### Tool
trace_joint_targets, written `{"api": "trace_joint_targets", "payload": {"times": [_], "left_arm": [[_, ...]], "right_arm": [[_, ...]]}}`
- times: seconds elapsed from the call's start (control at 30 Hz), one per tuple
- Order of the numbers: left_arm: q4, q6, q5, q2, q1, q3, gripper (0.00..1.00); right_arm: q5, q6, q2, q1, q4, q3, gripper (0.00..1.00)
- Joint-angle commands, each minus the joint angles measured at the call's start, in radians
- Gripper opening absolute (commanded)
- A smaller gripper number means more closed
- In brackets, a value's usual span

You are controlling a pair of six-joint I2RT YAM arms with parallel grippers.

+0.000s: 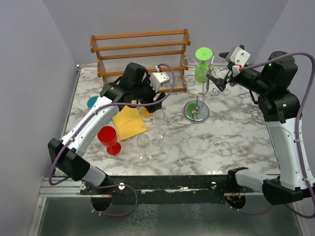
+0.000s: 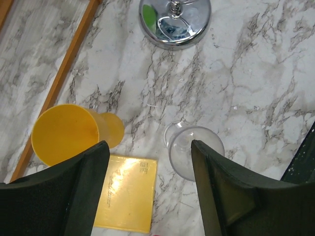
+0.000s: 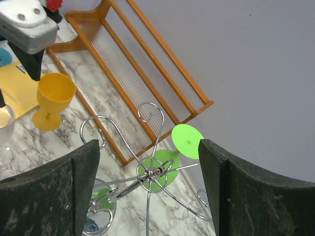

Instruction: Place the wine glass upside down on the wine glass rack

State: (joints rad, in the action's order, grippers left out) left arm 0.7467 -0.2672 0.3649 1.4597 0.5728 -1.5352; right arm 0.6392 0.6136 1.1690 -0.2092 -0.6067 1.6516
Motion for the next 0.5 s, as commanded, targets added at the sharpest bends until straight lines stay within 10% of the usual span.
{"api": "trace_joint_targets", "payload": {"times": [0.0, 0.47], "left_arm": [[0.107, -0.035, -0.037, 0.064, 0.02, -0.092, 0.66], [0.21, -0.085, -0.084, 0.095, 0.063, -0.123, 0.51]], "right_arm": [[0.036, -0.039, -0.011, 0.004, -0.034, 0.031, 0.8], [0.035, -0.06, -0.012, 0.005, -0.017, 0.025, 0.8]]}}
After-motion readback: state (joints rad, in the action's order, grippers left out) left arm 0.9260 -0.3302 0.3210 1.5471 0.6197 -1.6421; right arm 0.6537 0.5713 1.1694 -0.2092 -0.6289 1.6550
